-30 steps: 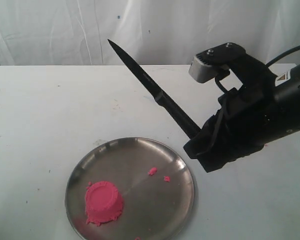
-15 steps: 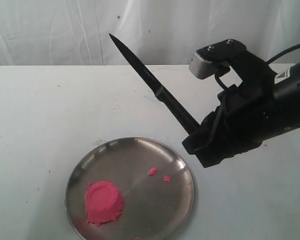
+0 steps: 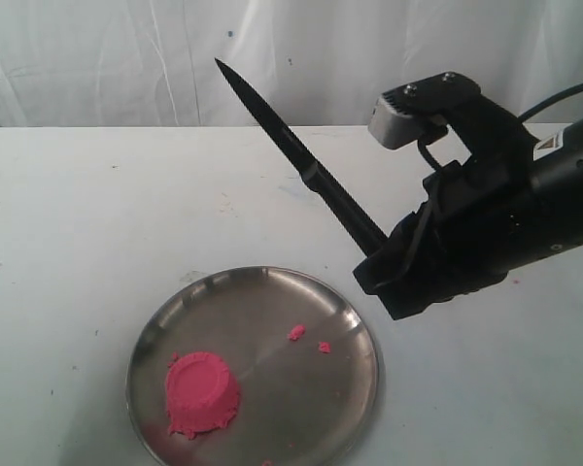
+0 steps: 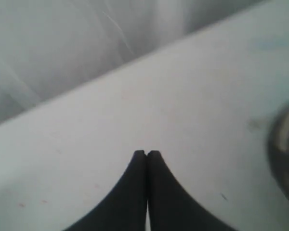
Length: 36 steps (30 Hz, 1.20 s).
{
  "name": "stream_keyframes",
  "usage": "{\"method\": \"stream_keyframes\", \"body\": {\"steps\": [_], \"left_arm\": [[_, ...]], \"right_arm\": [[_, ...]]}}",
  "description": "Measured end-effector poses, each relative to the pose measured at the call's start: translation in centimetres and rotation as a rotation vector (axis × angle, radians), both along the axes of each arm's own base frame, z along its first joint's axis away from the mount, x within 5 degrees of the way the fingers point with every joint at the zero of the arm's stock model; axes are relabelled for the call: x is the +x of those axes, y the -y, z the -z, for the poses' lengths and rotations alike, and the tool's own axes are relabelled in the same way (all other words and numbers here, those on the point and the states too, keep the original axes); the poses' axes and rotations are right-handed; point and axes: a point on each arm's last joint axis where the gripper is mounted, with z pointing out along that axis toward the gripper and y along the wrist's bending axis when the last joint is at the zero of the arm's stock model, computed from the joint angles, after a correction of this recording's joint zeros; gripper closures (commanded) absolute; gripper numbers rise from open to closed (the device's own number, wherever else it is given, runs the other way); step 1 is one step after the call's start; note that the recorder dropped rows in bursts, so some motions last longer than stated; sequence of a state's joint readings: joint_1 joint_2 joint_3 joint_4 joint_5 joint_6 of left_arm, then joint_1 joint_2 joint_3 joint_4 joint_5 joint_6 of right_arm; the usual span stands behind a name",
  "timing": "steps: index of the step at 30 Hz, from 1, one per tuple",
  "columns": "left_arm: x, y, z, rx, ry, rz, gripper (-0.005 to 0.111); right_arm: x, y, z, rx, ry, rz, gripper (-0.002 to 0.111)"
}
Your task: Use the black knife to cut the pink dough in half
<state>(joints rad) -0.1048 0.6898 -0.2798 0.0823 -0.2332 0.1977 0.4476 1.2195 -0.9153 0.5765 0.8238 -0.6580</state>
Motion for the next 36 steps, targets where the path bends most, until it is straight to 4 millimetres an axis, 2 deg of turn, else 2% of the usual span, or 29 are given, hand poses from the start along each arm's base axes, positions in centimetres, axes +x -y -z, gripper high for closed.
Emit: {"method": "stream_keyframes", "body": {"steps": [3, 5, 9, 13, 17, 21, 29, 33, 36], "left_arm": [[0.3, 1.9, 1.8, 0.066, -0.229, 0.139, 0.107], [0.3, 3.2, 2.1, 0.108, -0.341, 0.224, 0.107], [0.7, 5.0, 1.9, 0.18, -0.512, 0.318, 0.107], [1.4, 6.7, 1.7, 0.18, -0.648, 0.374, 0.107], [1.4, 9.0, 1.7, 0.216, -0.753, 0.575, 0.107], [1.3, 11.2, 2.0, 0.186, -0.805, 0.803, 0.107], [1.7, 12.7, 3.8, 0.153, -0.888, 0.933, 0.107], [0.9, 14.5, 4.3, 0.119, -0.875, 1.138, 0.107], [0.7, 15.4, 4.7, 0.108, -0.836, 1.224, 0.107]], "right_arm": [[-0.1, 0.1, 0.6, -0.003, -0.008, 0.01, 0.108], [-0.1, 0.2, 1.3, -0.009, -0.013, 0.02, 0.108], [-0.2, 0.4, 2.1, -0.015, -0.015, 0.038, 0.108], [0.0, 0.4, 2.0, -0.009, 0.007, 0.053, 0.108], [0.0, 0.4, 2.2, -0.013, 0.003, 0.052, 0.108], [-0.2, 0.6, 2.4, -0.05, -0.004, 0.031, 0.108], [0.8, 0.8, 4.3, -0.134, -0.094, 0.109, 0.108], [1.4, 0.4, 5.8, -0.156, -0.158, 0.116, 0.108], [1.6, 0.3, 6.2, -0.157, -0.18, 0.118, 0.108]]}}
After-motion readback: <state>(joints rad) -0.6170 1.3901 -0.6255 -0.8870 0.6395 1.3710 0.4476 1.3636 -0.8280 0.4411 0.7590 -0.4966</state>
